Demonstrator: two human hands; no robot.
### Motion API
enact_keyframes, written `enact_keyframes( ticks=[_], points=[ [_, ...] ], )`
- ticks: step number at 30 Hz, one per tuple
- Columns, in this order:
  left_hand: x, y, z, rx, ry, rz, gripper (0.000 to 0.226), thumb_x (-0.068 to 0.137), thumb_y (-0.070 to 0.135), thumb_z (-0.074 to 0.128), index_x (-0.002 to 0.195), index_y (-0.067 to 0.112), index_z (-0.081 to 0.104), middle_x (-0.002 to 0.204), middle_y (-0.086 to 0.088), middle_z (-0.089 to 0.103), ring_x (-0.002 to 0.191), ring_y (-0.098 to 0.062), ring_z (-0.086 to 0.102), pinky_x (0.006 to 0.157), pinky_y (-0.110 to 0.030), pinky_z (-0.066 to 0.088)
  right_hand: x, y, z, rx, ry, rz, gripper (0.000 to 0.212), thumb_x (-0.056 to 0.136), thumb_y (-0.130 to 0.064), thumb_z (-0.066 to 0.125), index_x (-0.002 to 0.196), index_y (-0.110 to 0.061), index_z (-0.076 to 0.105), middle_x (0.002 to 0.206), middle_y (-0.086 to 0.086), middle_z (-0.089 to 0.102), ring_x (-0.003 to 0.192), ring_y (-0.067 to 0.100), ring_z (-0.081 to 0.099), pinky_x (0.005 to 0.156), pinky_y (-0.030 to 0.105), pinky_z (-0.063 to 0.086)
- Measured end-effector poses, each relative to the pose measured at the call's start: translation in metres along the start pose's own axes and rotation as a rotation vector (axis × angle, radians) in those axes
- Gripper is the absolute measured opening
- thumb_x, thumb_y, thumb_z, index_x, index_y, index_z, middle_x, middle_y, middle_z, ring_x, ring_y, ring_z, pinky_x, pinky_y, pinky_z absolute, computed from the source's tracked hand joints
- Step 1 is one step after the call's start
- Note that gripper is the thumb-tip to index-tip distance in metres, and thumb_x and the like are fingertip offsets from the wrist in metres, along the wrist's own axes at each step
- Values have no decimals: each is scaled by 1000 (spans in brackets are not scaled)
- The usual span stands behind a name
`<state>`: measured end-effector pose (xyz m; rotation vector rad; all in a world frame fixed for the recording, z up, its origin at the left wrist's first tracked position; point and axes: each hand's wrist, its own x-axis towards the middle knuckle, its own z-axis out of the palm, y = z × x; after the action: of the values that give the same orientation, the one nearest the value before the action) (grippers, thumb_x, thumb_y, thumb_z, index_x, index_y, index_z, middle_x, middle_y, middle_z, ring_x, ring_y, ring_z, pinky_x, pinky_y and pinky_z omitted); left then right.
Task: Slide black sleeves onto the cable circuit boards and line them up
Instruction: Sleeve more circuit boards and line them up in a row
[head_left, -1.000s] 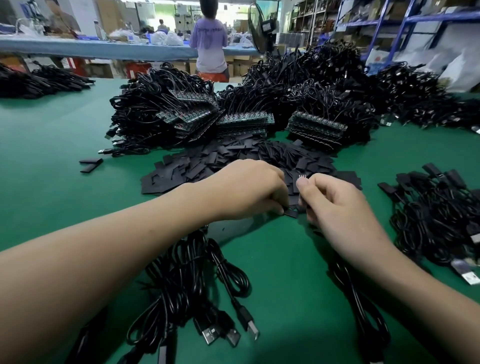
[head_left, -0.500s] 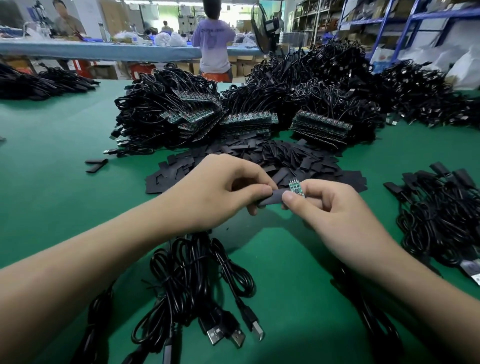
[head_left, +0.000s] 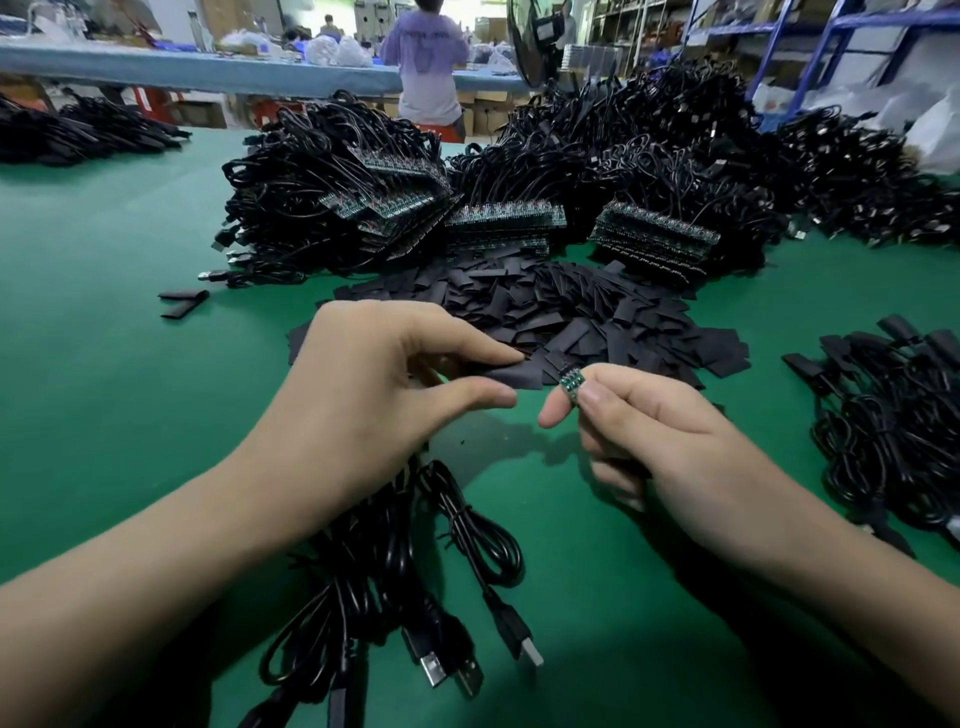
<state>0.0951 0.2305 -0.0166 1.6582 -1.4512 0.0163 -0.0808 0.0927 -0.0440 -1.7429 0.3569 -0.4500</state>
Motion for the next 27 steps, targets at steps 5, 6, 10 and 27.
enact_keyframes(
  ticks=[5, 6, 10, 27],
  points=[
    [-2, -5, -2, -29, -21, -34, 24, 72, 37, 83, 94, 28, 83, 82, 11, 76, 74, -11, 71, 75, -34, 56, 0, -1, -1, -9, -113, -12, 32, 101, -31, 46, 100, -18, 74, 61, -4, 30, 55, 12, 27, 49, 20, 28],
    [-2, -5, -3, -30, -26, -32, 24, 72, 37, 83, 94, 28, 83, 82, 12, 76, 75, -10, 71, 75, -34, 56, 1, -1, -1, -26, -126, -14, 31, 101, -31, 46, 101, -19, 75, 61, -3, 31, 55, 13, 27, 50, 21, 29],
    [-3, -6, -2, 2, -77, 28, 23, 74, 35, 83, 96, 28, 83, 81, 14, 74, 77, -9, 69, 73, -29, 54, 0, -1, 0, -23, -180, 3, 31, 104, -31, 49, 105, -13, 74, 60, -1, 28, 54, 14, 23, 49, 19, 26],
    [-6, -8, -5, 224, -185, 342, 20, 83, 24, 83, 103, 23, 82, 91, 7, 71, 78, -9, 67, 71, -30, 54, -4, -15, -7, -172, -394, 149, 30, 100, -25, 51, 113, -9, 74, 60, -7, 33, 54, 8, 28, 53, 18, 30]
  ],
)
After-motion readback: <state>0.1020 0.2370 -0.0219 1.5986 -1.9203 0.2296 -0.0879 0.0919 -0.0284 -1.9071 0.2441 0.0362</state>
